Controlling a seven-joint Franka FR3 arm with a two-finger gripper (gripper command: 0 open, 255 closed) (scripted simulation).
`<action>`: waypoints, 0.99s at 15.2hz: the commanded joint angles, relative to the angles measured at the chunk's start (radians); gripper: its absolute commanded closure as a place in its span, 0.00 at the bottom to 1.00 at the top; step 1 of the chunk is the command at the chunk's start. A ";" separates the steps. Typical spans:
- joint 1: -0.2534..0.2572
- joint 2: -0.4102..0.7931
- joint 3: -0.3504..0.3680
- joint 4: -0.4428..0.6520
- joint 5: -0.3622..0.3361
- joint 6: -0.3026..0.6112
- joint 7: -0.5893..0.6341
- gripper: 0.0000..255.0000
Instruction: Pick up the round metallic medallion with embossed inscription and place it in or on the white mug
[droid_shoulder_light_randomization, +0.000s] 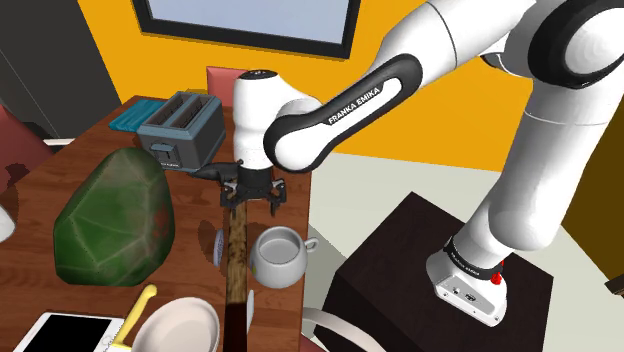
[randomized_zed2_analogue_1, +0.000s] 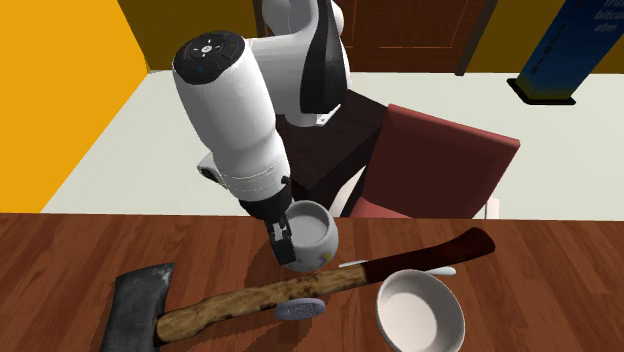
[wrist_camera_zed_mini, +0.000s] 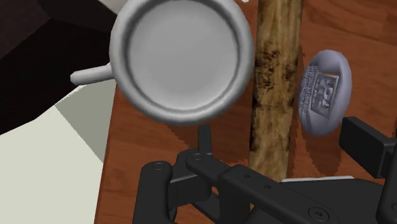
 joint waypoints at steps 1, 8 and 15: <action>0.038 0.075 -0.019 0.056 -0.045 0.010 0.078 0.00; 0.189 0.367 -0.118 0.360 -0.149 -0.013 0.267 0.00; 0.212 0.422 -0.139 0.363 -0.170 0.039 0.281 0.00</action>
